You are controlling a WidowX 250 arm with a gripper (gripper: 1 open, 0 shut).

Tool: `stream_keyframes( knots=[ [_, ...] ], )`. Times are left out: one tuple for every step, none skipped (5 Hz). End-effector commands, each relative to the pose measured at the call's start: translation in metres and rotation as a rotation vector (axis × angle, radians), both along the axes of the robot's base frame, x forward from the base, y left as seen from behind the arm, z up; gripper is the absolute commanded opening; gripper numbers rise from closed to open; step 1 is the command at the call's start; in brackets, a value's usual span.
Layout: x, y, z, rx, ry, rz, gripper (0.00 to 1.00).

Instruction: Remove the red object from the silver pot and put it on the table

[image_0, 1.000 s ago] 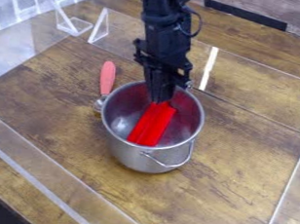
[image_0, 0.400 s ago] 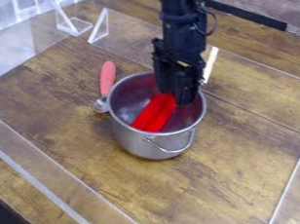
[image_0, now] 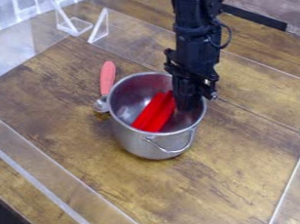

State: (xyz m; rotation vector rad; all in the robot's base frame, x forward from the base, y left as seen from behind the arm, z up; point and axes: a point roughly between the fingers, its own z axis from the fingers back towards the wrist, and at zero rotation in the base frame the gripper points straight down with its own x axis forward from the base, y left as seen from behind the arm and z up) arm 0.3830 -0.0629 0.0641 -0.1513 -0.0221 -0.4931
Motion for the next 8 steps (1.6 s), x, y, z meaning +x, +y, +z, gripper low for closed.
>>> stream_keyframes(
  knots=[
    [0.0,0.015,0.026,-0.02,-0.053,-0.015,0.0],
    [0.005,0.025,0.018,-0.028,-0.05,0.004,0.0],
    [0.009,0.034,0.009,-0.036,-0.045,0.024,0.0],
    [0.006,0.038,0.016,-0.045,-0.04,0.084,0.0],
    [0.005,0.041,0.021,-0.043,-0.036,0.136,0.0],
    [0.01,0.036,0.025,-0.043,-0.032,0.12,0.0],
    [0.016,0.03,0.031,-0.045,-0.031,0.106,0.0],
    [0.017,0.029,0.036,-0.057,-0.031,0.165,0.0]
  ],
)
